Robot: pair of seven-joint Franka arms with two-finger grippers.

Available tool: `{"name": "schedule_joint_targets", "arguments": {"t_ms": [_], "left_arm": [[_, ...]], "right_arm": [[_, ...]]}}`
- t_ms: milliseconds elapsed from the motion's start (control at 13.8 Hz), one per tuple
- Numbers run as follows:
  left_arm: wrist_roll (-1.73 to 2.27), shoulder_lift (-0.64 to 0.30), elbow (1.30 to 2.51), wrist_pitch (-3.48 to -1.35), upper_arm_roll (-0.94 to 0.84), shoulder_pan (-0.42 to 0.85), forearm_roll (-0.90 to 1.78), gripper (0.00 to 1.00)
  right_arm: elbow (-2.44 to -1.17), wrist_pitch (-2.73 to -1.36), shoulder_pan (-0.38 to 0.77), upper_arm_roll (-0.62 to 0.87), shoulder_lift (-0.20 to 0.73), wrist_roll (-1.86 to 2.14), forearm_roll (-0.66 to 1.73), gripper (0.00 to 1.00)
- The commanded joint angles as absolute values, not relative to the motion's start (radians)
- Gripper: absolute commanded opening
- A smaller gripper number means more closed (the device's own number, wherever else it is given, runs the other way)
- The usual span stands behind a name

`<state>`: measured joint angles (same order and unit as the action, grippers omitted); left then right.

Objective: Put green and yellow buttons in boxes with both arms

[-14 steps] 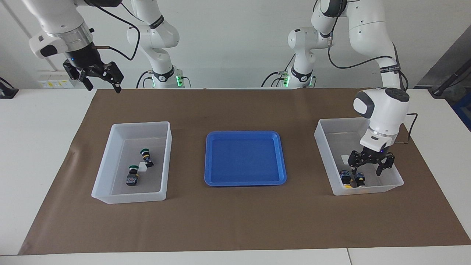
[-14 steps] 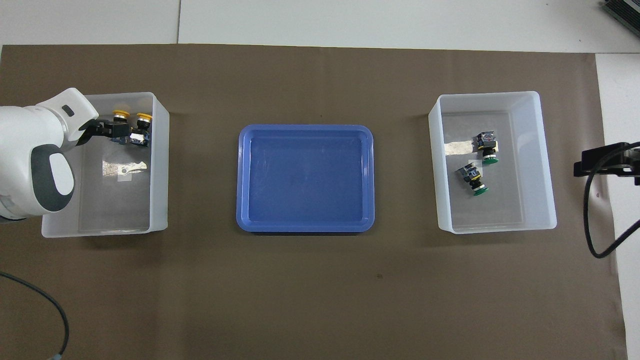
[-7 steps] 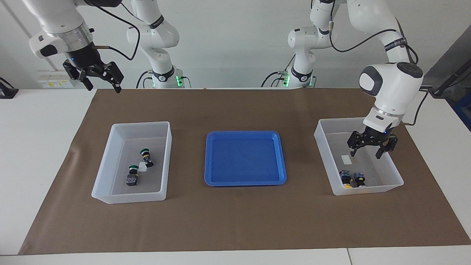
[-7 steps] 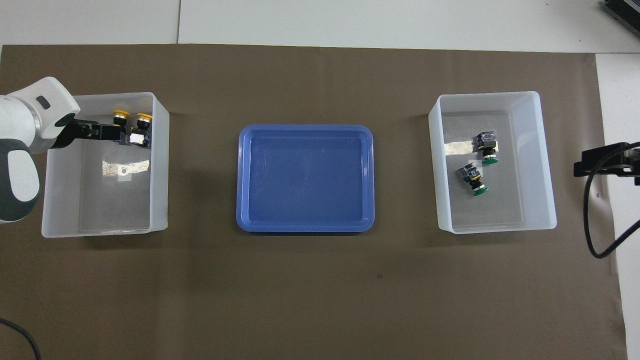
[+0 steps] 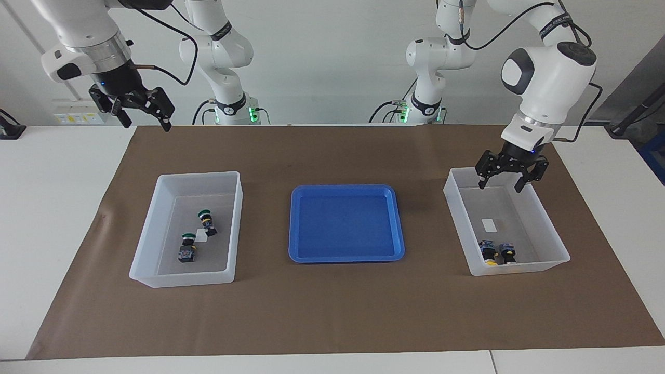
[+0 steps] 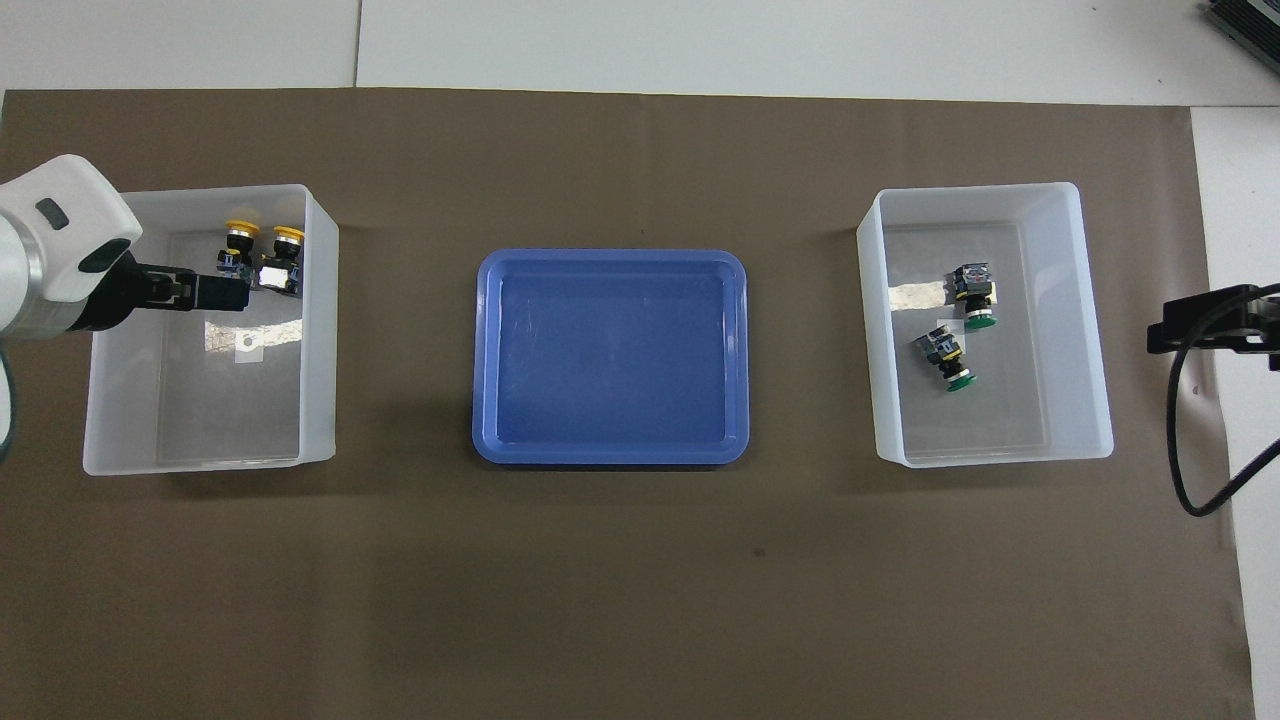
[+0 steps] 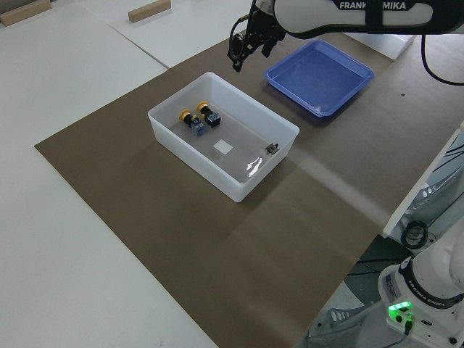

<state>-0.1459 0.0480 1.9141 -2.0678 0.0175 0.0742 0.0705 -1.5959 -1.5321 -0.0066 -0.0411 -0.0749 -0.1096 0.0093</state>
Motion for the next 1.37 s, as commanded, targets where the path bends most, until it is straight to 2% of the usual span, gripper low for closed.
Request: {"name": "schedule_joint_targets", "arguments": {"t_ms": [0,217,506,651,796,1013,1302], "left_arm": [[-0.127,0.055,1.827,-1.923,0.021,0.09,0.077,1.0],[-0.127,0.034,1.725,-1.827,0.018,0.089,0.075,1.0],[-0.129,-0.044,1.554,-1.711,0.02,0.086,0.069,1.0],[-0.129,-0.064,1.511,-1.654,0.018,0.104,0.013,1.0],[-0.094,-0.058,1.514,-1.631,0.018,0.126,0.011,1.0],[0.003,0.044,1.649,-1.644,0.009,0.137,0.011,1.0],[-0.073,0.057,1.672,-1.66,0.011,0.124,0.014,1.0]], "right_arm": [[-1.612,-1.525,-0.011,-0.035,-0.092,-0.126,0.008,1.0],[-1.612,-1.525,-0.011,-0.035,-0.092,-0.124,0.008,1.0],[-1.612,-1.525,-0.011,-0.034,-0.092,-0.124,0.008,1.0],[-1.612,-1.525,-0.011,-0.034,-0.092,-0.124,0.008,1.0],[-1.611,-1.525,-0.011,-0.035,-0.092,-0.124,0.008,1.0],[-1.611,-1.525,-0.011,-0.034,-0.092,-0.124,0.008,1.0],[-1.612,-1.525,-0.011,-0.034,-0.092,-0.124,0.008,1.0]]}}
